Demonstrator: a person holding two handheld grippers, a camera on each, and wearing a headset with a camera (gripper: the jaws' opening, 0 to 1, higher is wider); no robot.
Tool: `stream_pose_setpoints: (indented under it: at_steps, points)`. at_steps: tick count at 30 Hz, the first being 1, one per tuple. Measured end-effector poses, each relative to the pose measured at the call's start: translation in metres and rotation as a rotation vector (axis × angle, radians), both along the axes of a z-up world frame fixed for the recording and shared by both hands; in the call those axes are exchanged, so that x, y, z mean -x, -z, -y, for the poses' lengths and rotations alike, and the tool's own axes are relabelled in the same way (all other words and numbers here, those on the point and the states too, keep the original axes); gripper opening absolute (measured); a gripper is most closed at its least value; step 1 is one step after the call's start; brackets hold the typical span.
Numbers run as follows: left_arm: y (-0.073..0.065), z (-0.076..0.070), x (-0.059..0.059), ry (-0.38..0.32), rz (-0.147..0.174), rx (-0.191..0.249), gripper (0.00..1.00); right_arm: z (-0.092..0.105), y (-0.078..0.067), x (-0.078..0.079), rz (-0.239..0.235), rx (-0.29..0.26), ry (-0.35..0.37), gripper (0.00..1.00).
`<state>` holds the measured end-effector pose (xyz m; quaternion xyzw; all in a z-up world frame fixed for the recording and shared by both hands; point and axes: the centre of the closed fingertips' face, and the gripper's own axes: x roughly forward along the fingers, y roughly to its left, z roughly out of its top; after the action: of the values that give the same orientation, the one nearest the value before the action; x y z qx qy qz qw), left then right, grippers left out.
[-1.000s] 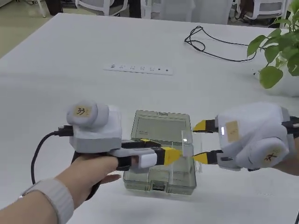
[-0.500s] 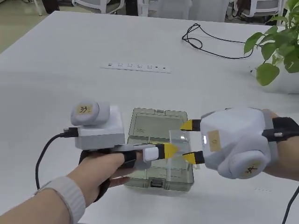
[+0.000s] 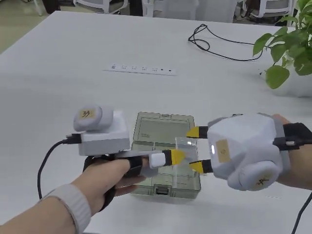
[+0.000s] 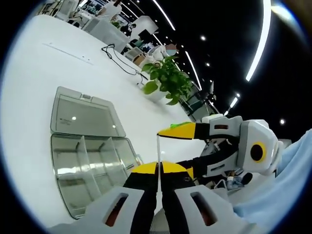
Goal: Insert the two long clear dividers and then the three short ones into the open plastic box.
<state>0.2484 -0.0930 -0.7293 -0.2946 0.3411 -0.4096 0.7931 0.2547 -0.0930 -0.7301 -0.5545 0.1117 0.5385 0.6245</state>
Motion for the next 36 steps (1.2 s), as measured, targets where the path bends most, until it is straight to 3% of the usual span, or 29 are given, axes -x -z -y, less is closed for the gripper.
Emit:
stream_pose_setpoints:
  at_steps: [2,5,6,7,9,10,12,13,17,20,21,23,29,31,33,36]
  points:
    - [0.000,-0.001,0.001,0.005,0.010,-0.001,0.00,0.000,-0.001,0.001,-0.008,-0.010,-0.008,0.34]
    - [-0.001,-0.003,0.002,0.036,0.047,-0.028,0.00,-0.005,-0.005,0.008,-0.126,-0.083,0.028,0.42]
    - [-0.001,-0.003,0.003,0.043,0.054,-0.034,0.00,-0.005,-0.008,0.007,-0.142,-0.099,0.038,0.43]
    - [-0.002,-0.005,0.004,0.072,0.104,-0.059,0.00,-0.006,-0.011,0.006,-0.148,-0.113,0.037,0.42]
    - [-0.004,-0.006,0.008,0.096,0.126,-0.072,0.00,-0.005,-0.016,0.005,-0.192,-0.139,0.074,0.41]
    - [-0.005,-0.007,0.009,0.113,0.156,-0.079,0.00,-0.005,-0.018,0.005,-0.201,-0.147,0.074,0.41]
    - [-0.003,-0.009,0.011,0.145,0.183,-0.104,0.00,-0.006,-0.022,0.008,-0.252,-0.172,0.083,0.40]
    - [-0.004,-0.010,0.012,0.167,0.219,-0.117,0.00,-0.006,-0.023,0.009,-0.275,-0.177,0.082,0.40]
    - [-0.008,-0.013,0.016,0.237,0.302,-0.150,0.00,-0.005,-0.026,0.010,-0.327,-0.166,0.073,0.38]
    - [-0.010,-0.014,0.020,0.290,0.379,-0.174,0.00,-0.004,-0.028,0.014,-0.394,-0.159,0.071,0.35]
    - [-0.009,-0.015,0.022,0.315,0.407,-0.195,0.00,-0.004,-0.029,0.016,-0.437,-0.163,0.076,0.33]
    - [-0.009,-0.015,0.024,0.349,0.475,-0.215,0.00,-0.004,-0.031,0.019,-0.486,-0.162,0.071,0.30]
    - [-0.005,-0.015,0.035,0.450,0.583,-0.273,0.00,-0.002,-0.030,0.035,-0.638,-0.094,0.023,0.22]
    - [-0.004,-0.014,0.039,0.473,0.605,-0.288,0.00,-0.001,-0.027,0.028,-0.634,-0.079,0.032,0.18]
    - [-0.004,-0.014,0.040,0.488,0.634,-0.300,0.00,-0.001,-0.026,0.032,-0.651,-0.043,0.009,0.16]
    - [-0.003,-0.014,0.041,0.498,0.653,-0.313,0.00,-0.004,-0.024,0.036,-0.674,-0.017,-0.006,0.14]
